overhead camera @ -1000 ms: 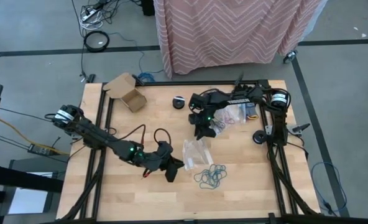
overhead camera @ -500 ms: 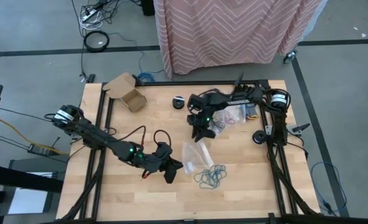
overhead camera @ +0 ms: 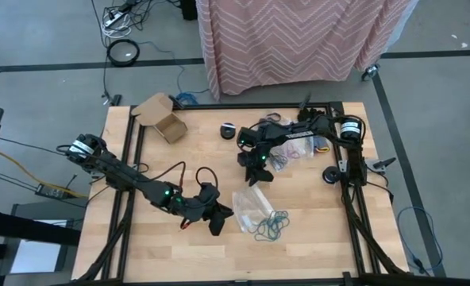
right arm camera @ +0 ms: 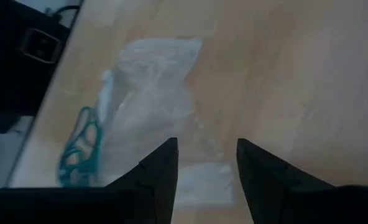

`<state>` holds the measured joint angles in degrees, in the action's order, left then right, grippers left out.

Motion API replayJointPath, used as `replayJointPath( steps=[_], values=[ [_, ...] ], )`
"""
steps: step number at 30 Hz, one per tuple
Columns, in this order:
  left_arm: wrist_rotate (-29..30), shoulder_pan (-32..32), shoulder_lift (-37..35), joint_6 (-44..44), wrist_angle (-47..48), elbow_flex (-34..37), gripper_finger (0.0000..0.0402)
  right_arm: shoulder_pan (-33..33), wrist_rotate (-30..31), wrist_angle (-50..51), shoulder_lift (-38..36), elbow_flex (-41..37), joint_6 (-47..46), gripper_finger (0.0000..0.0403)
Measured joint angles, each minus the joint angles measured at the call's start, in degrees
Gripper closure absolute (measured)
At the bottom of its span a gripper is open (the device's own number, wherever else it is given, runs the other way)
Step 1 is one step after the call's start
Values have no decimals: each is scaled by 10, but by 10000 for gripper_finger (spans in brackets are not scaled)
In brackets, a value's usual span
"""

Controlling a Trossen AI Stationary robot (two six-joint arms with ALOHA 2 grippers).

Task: Sort rubber bands
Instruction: Open the transparent zip bag

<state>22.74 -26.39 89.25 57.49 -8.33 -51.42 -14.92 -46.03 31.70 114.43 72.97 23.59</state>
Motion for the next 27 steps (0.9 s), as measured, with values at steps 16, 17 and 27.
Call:
replayJointPath(
  steps=[16,17,27],
  values=[
    [4,0,0,-1,5,0,332,80,-7,-35,0,0,-27,324],
    [4,0,0,-1,5,0,332,85,-1,-30,0,0,-39,342],
    [7,-8,0,3,32,0,332,101,28,-6,-5,0,-98,400]
  ],
)
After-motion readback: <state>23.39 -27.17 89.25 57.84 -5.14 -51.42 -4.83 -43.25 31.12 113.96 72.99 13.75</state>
